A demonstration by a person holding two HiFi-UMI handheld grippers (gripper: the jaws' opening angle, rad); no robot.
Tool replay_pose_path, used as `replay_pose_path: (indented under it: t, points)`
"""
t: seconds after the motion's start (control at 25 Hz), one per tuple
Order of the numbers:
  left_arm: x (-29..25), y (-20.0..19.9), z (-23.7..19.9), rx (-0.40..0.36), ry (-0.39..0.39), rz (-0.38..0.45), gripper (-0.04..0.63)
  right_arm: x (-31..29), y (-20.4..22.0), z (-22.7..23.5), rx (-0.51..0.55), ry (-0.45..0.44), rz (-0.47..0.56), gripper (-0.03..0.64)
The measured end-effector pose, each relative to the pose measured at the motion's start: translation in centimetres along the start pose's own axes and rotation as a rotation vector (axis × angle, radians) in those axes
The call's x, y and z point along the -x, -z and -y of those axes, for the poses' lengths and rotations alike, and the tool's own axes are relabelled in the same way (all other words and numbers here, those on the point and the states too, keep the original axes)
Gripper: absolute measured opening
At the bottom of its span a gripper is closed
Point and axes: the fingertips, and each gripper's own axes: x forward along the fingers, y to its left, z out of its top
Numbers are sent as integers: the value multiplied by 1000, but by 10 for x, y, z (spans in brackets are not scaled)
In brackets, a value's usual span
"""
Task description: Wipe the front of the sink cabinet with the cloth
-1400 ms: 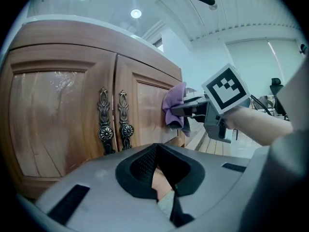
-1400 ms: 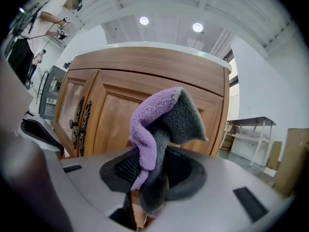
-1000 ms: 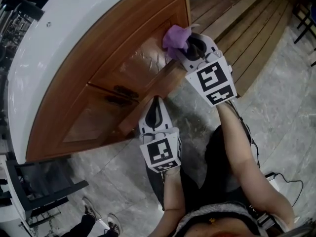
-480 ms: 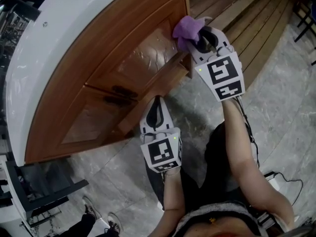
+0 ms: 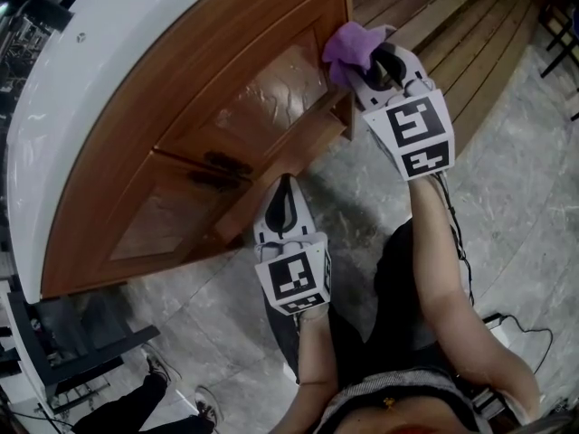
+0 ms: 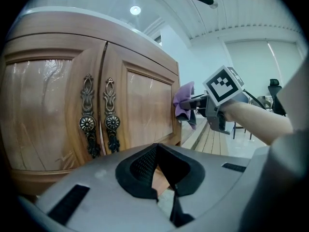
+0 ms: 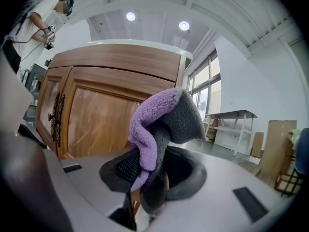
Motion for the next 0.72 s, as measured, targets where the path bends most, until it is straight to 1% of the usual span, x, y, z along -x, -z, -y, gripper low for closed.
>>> replay_pose_path:
  t: [0.72]
  points:
    - [8,1,-13,16,-26,12,6,0,0,0,5,4,2,175]
